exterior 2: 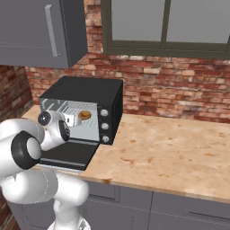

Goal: Pick up the heated bread from the toaster oven and place it in the bowl. Then move the bread bowl to the dining counter.

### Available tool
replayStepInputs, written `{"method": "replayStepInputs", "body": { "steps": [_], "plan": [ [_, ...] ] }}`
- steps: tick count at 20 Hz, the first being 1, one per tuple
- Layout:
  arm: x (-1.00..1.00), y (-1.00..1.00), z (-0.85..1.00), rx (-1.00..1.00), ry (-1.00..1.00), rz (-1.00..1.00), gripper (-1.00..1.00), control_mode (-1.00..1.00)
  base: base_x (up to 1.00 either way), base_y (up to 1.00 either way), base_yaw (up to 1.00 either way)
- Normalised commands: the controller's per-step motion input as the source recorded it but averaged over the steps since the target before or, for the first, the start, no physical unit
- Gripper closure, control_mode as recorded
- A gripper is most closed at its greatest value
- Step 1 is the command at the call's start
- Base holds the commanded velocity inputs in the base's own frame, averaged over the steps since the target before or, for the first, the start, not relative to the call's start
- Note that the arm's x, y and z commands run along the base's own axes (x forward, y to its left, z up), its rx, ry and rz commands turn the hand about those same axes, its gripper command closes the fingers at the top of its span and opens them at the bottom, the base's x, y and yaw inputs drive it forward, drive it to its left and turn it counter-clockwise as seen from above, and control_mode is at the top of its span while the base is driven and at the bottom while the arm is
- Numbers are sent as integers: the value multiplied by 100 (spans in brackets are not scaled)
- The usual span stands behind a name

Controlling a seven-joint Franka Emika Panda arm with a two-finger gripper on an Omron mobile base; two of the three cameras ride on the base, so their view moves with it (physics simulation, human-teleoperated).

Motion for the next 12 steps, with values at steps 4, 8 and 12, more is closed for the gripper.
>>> {"method": "replayStepInputs", "body": {
  "steps": [4,8,12],
  "plan": [
    [3,0,-3,0,-1,0,-100,-100,0,0,0],
    [4,0,-8,0,3,0,-100,-100,0,0,0],
    [1,3,-7,0,16,0,-100,-100,0,0,0]
  ]
}}
